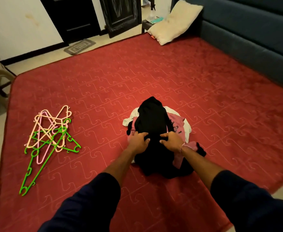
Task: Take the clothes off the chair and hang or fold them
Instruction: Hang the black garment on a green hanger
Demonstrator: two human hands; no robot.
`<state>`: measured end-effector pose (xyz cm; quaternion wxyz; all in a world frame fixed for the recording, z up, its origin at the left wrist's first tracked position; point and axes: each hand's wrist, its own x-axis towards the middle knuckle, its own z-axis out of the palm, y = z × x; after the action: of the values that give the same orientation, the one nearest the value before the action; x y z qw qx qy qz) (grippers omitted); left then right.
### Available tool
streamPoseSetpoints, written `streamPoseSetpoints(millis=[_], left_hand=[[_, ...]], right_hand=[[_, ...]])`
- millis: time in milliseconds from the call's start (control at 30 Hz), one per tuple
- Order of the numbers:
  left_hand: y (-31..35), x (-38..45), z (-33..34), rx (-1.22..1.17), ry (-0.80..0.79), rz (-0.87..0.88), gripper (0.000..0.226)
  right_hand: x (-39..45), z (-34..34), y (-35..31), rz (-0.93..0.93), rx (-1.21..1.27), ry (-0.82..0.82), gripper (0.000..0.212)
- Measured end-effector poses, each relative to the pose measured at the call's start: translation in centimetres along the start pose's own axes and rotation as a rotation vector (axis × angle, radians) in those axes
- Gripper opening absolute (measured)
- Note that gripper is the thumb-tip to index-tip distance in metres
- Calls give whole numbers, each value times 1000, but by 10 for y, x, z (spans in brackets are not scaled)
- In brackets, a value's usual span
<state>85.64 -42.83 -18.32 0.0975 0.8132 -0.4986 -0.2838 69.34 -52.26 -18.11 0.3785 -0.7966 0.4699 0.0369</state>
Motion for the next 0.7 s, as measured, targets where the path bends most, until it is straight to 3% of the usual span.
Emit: streamPoseSetpoints(millis=[67,167,267,333,500,700], left_hand=[[8,2,1,-64,42,6,25],[14,7,2,-245,160,-39,18],[21,10,-7,-520,270,-148,10],[25,12,-16,-715,290,-230,17],[29,15,-42,-1135,77,-394,45],[42,-5,-77,-1315,-91,-306,40]], right_hand=[[5,2,4,18,47,47,37],[8,3,2,38,182,212,9],[9,-5,-10,110,407,301,27],[12,-11,-16,146,550,247,34],[13,-32,-32,217,893,39,34],[-19,-74,-69,131,1074,61,22]])
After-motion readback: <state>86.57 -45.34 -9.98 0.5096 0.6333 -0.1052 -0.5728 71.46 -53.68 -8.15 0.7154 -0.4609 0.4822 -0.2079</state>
